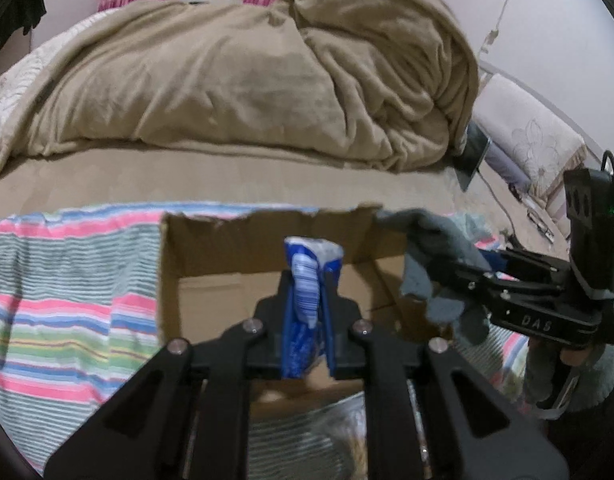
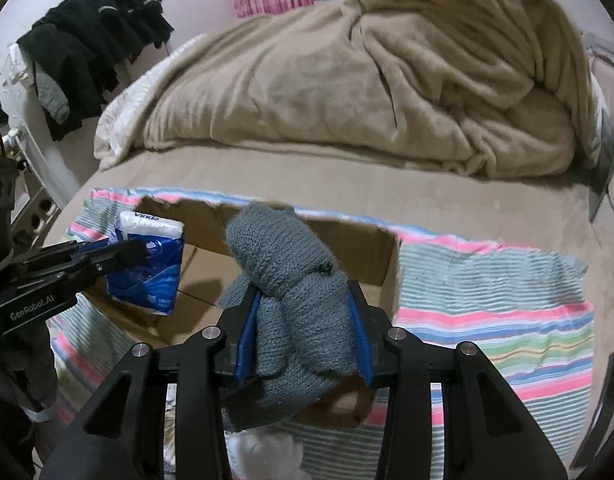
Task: Organize objects
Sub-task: 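Carry the blue pack and grey gloves into the box and open both tools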
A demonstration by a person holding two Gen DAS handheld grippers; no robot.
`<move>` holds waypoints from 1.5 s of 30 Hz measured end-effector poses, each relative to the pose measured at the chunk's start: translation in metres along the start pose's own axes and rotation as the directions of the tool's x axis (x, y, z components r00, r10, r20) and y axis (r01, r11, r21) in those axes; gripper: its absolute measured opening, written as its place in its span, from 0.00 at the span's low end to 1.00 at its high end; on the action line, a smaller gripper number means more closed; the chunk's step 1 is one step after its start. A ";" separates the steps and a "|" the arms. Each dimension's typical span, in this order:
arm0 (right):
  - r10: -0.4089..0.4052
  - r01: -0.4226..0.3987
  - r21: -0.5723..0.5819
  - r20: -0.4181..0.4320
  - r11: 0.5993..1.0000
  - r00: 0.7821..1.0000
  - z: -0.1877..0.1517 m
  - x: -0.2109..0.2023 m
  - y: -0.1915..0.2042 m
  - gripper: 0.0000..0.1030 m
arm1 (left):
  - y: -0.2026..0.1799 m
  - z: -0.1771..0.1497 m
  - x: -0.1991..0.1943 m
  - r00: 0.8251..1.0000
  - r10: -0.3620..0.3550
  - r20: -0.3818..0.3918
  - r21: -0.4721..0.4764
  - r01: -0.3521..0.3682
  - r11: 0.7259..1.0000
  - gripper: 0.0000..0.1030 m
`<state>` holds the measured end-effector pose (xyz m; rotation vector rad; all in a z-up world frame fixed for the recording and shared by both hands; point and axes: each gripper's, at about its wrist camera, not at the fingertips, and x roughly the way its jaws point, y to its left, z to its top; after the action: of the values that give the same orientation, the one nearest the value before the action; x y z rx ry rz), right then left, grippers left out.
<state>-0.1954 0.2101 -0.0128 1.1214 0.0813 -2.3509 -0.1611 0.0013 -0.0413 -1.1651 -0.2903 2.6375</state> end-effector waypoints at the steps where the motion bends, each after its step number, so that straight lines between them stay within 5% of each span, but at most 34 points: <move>1: -0.002 0.002 0.002 -0.012 1.000 1.000 -0.002 0.007 -0.001 0.42 | 0.000 -0.001 0.004 1.000 -0.001 -0.010 0.000 0.001 1.000 0.13; 14: -0.010 0.010 0.000 -0.010 1.000 1.000 -0.009 0.015 0.004 0.57 | -0.007 -0.004 0.006 0.996 0.064 -0.056 0.009 -0.064 0.998 0.29; 18: -0.017 0.016 0.025 0.037 1.000 0.999 -0.009 -0.004 0.002 0.74 | -0.009 -0.003 -0.010 0.997 0.075 -0.032 0.008 -0.075 0.997 0.47; 21: -0.027 0.025 0.032 0.059 0.999 0.998 -0.011 -0.019 0.003 0.76 | -0.012 -0.005 -0.025 0.998 0.067 -0.006 -0.001 -0.067 0.998 0.71; 36: -0.077 0.063 0.104 0.144 0.993 0.987 -0.038 -0.104 0.007 0.77 | -0.030 -0.024 -0.116 0.993 0.056 0.102 0.007 -0.057 0.998 0.80; 45: -0.089 0.071 0.109 0.163 0.991 0.983 -0.061 -0.139 0.018 0.77 | -0.037 -0.055 -0.130 0.997 0.040 0.067 -0.002 -0.040 0.999 0.80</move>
<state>-0.0721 0.2722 0.0533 0.9793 -0.0572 -2.5369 -0.0304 0.0024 0.0235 -1.0957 -0.2828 2.7152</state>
